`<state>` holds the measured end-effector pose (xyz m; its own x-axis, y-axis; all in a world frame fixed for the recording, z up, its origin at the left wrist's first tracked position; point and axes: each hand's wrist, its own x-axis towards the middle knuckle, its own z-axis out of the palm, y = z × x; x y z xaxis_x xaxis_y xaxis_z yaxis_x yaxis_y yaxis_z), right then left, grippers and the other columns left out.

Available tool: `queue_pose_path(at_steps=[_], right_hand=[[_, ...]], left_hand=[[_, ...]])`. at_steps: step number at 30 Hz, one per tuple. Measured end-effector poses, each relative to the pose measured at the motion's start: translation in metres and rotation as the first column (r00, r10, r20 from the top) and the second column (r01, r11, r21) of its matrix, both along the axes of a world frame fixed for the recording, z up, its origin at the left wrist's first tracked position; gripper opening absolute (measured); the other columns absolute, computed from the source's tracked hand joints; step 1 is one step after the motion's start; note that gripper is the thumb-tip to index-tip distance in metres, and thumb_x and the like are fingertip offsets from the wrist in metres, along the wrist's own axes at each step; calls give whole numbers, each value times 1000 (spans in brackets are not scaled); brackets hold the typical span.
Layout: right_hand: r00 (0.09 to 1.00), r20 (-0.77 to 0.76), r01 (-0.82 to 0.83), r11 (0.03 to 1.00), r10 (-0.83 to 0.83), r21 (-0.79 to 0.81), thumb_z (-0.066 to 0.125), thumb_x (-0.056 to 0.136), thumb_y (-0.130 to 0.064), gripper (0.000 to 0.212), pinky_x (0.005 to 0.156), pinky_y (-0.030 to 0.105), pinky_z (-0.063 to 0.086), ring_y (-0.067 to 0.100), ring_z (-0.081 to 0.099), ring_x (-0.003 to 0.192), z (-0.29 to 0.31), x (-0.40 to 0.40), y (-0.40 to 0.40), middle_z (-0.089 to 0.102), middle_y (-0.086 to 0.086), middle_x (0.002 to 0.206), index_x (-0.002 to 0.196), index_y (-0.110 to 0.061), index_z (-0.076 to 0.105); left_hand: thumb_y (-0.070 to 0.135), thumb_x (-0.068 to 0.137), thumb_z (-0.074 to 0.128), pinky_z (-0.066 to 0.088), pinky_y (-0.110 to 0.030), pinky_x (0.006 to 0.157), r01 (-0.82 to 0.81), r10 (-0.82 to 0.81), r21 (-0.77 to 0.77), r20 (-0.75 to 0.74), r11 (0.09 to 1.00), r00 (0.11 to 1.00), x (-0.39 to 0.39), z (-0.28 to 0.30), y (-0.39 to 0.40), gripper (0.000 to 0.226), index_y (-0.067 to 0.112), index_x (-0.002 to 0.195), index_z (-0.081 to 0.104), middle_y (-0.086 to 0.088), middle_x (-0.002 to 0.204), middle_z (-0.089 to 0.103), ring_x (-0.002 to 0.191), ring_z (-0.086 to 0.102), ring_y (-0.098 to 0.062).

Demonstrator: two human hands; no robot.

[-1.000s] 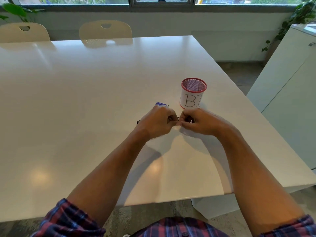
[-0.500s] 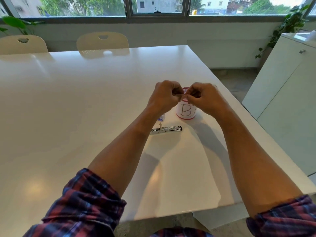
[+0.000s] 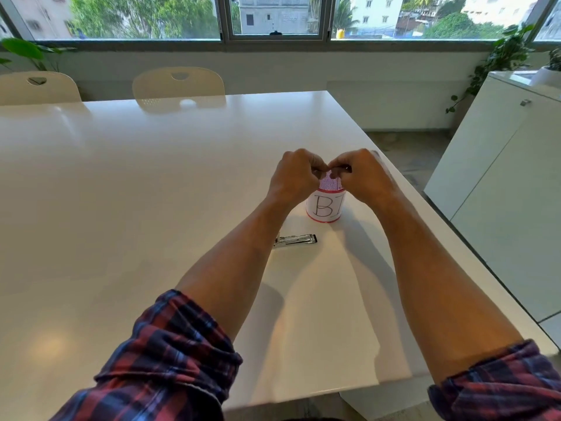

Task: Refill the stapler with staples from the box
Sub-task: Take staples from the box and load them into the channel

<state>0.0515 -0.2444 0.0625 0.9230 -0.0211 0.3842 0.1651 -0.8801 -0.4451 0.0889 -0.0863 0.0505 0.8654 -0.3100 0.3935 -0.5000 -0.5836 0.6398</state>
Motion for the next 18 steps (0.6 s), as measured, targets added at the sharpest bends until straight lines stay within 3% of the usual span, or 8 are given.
queue_pose_path(at_steps=[5,11,18], right_hand=[[1000,3,-3,1000,3,19,69,92,-4,24,90,32,55,19,71,99,0,-1,2,78,9,110,113,-12,79],[996,84,-25,998,19,63,74,92,-14,17,88,30,57,10,66,86,0,-8,4,79,7,103,107,-11,80],[968,241,-89,992,65,92,79,87,-15,9,68,10,44,4,58,71,-13,-17,19,75,1,91,96,-13,81]], left_hand=[[-4,81,68,63,-39,81,10,-10,1,-10,1000,1000,-4,-2,0,28,13,96,83,-2,87,80,80,74,-14],[4,82,76,62,-29,81,26,-23,-42,62,999,998,-8,-3,8,18,15,95,83,1,87,80,80,73,-8],[19,85,81,58,-24,75,8,-7,-1,138,1000,990,-12,-9,42,7,17,92,82,6,83,76,72,64,-3]])
